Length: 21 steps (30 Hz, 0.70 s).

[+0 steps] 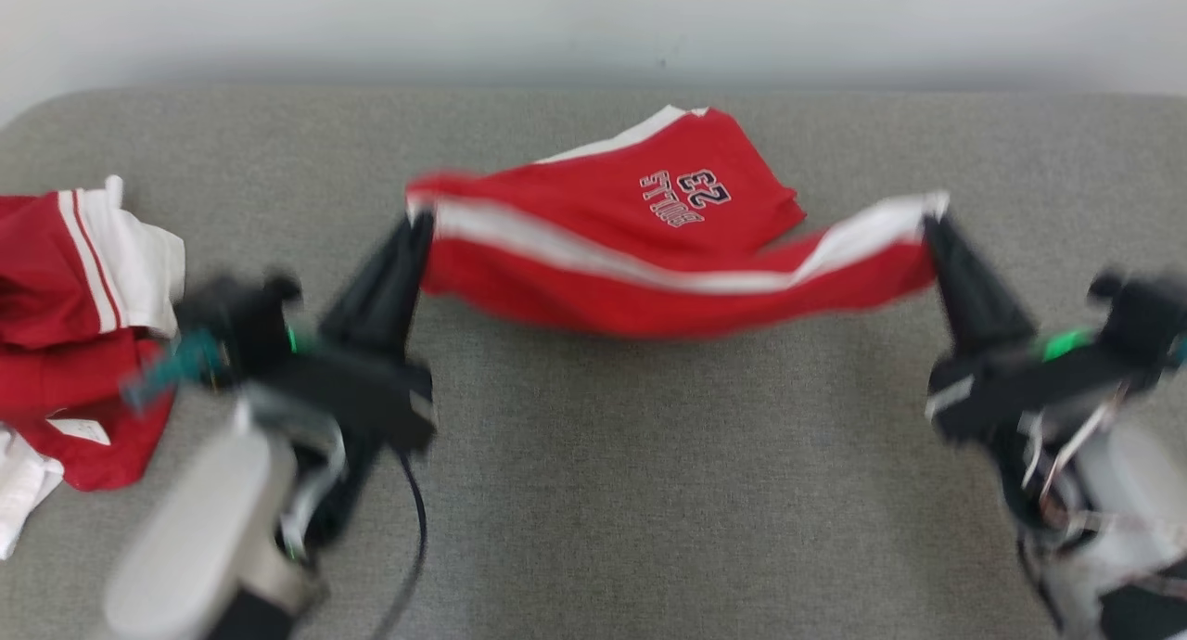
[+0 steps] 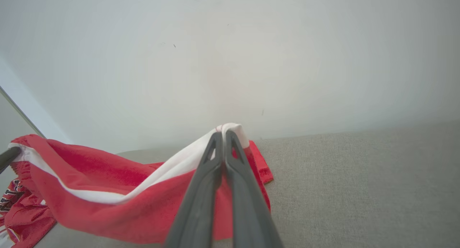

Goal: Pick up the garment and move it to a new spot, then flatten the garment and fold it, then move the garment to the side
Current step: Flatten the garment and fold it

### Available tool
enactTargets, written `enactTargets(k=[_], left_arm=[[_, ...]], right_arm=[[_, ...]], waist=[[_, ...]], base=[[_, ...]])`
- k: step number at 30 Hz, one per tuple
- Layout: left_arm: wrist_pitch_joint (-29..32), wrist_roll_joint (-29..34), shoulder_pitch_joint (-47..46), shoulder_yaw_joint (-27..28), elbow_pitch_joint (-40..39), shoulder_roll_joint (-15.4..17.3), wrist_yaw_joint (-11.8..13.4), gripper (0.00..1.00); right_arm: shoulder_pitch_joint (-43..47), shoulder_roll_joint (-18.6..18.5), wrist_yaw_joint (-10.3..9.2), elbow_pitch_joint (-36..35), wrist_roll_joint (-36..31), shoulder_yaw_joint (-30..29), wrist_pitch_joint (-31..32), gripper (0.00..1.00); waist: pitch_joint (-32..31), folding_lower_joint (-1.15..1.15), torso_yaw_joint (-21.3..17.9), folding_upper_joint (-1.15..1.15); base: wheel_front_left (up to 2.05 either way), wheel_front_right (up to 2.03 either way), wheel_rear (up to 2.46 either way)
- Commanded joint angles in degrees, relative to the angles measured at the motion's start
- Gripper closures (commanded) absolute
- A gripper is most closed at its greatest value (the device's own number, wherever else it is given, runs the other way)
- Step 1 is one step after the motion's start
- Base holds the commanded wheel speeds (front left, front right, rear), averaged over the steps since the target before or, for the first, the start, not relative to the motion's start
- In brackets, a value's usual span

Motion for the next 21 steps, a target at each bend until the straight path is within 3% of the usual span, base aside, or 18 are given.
enactTargets(k=[1, 5, 11, 21], left_arm=[[1.68, -1.51, -4.58, -0.38, 0.08, 1.05, 0.07, 1.00], [7.94, -6.83, -20.87, -1.00, 3.28, 3.26, 0.07, 1.00], [13.33, -9.40, -44.56, -2.68, 12.53, 2.78, 0.08, 1.00], [11.29, -12.11, -69.06, -3.41, 27.02, -0.92, 0.08, 1.00]], right_arm=[[-4.06, -0.64, -0.11, 0.36, 0.86, -0.08, 0.98, 1.00], [-19.16, -0.99, -0.11, 4.45, 3.41, 0.53, 5.63, 1.00], [-42.85, 0.76, -0.11, 11.76, 4.17, 3.46, 9.94, 1.00], [-69.13, 3.94, -0.11, 26.94, 5.05, 4.60, 7.84, 1.00]], waist=[[2.69, -0.01, -0.42, -0.01], [7.85, -0.01, -1.04, -0.01], [16.04, -0.01, -1.63, -0.01], [23.72, -0.01, -3.87, -0.01]], base=[[0.00, 0.00, 0.00], [0.00, 0.00, 0.00], [0.00, 0.00, 0.00], [0.00, 0.00, 0.00]])
